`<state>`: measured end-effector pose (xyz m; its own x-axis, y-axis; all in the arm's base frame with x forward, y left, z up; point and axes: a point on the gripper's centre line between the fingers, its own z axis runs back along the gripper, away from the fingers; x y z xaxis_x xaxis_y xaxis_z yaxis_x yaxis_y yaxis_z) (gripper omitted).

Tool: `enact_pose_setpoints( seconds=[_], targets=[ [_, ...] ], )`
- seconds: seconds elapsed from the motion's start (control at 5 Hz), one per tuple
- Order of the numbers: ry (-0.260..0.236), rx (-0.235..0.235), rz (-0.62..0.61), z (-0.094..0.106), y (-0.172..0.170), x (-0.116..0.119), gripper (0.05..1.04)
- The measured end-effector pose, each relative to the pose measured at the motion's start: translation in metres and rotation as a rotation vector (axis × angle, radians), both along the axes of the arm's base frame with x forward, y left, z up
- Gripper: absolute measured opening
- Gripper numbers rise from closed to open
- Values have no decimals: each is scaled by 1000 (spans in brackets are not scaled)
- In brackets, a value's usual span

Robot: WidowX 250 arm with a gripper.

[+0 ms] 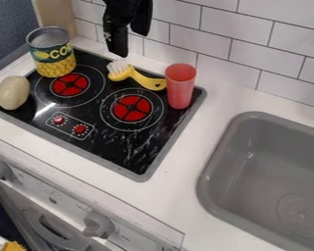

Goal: Put the red cup below the right stove

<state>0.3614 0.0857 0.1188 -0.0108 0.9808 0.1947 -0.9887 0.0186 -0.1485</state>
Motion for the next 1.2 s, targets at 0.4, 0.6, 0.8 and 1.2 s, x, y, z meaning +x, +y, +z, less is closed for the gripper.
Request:
enact_pose_setpoints(
  seconds=[0.4,0.6,0.8,1.2],
  targets=[
    [59,-20,-30,-14,-9,-2,1001],
    [62,-42,-80,-20,-23,-3,1001],
    [60,-74,-169,-15,-38,-2,1001],
    [102,-94,-336,-24,-74,-1,1001]
  ],
)
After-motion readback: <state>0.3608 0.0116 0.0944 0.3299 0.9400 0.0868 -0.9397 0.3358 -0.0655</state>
